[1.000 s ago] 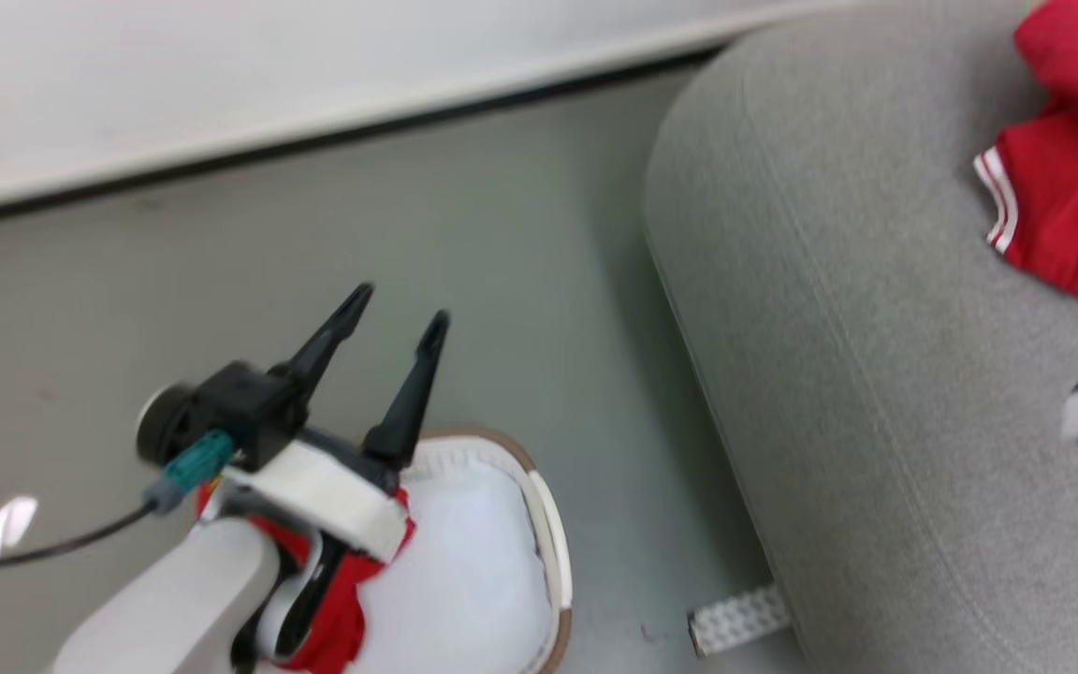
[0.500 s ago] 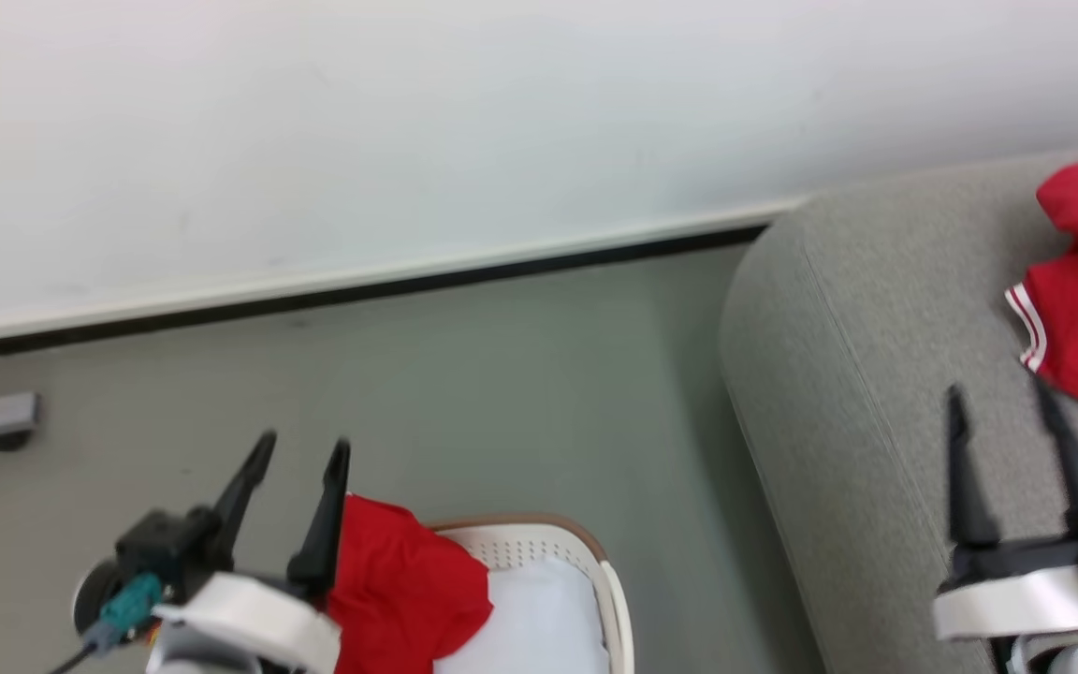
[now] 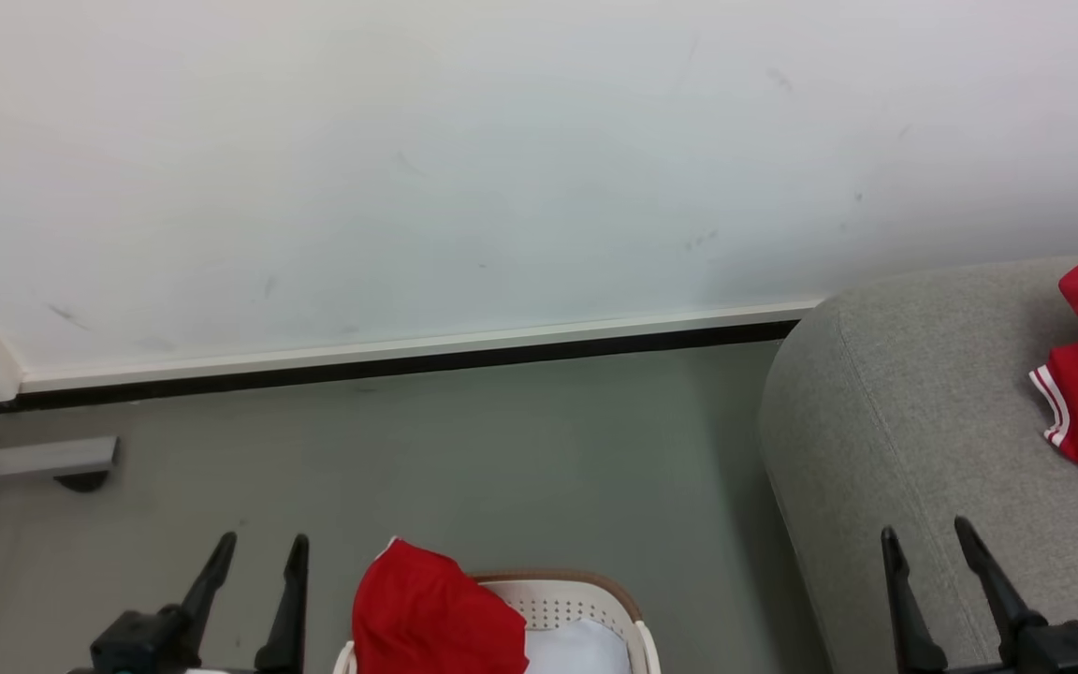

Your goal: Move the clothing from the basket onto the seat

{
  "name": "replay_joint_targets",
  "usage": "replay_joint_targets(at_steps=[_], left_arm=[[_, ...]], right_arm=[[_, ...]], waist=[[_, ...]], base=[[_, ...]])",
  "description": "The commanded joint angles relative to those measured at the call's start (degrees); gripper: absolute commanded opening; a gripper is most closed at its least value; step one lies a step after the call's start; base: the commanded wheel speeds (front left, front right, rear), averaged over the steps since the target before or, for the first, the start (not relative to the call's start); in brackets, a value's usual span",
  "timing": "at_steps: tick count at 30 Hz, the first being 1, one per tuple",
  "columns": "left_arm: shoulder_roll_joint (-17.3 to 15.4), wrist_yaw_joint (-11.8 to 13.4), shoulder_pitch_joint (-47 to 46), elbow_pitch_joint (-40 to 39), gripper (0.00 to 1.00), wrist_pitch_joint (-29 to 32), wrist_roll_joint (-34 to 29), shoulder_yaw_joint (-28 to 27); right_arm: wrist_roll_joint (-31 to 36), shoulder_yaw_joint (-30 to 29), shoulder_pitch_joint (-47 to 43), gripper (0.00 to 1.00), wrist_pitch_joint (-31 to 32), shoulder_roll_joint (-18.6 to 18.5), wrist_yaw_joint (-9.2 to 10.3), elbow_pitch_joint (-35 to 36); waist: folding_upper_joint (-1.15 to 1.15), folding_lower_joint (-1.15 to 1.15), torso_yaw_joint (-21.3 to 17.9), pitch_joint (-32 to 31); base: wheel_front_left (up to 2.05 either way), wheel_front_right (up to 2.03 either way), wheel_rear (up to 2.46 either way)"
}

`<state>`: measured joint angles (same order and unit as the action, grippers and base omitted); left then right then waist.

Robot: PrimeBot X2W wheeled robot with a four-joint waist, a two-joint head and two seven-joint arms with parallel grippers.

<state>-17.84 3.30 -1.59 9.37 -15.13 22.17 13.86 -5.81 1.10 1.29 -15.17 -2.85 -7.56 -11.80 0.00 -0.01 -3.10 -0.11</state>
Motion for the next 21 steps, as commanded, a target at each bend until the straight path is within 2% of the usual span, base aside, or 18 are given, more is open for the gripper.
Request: replay_joint_targets(at_steps=[1,10,21], left_arm=[[0.8,-1.1,1.2,0.6,1.00,0.0,-1.4,-1.4],[4.9,-5.8,3.3,2.5,1.00,0.0,-6.0,-7.1],[7.3,-8.7,2.6,3.8,1.00,0.0,-9.7,-10.7]], right_arm=[[-0.7,0.3,-1.2,1.00,0.0,-0.1,0.15,-0.8],[-1.8,0.6,-2.7,1.00,0.0,-0.1,0.15,-1.9],[-1.7,0.5,-1.6,1.00,0.0,-0.1,0.15,-1.5]], waist=[[0.00,0.01,0.1,-0.5],[0.00,0.01,0.2,-1.5],[0.00,0.01,0.1,-0.9]], base=[[0.00,0.00,0.00],[0.00,0.00,0.00],[0.00,0.00,0.00]])
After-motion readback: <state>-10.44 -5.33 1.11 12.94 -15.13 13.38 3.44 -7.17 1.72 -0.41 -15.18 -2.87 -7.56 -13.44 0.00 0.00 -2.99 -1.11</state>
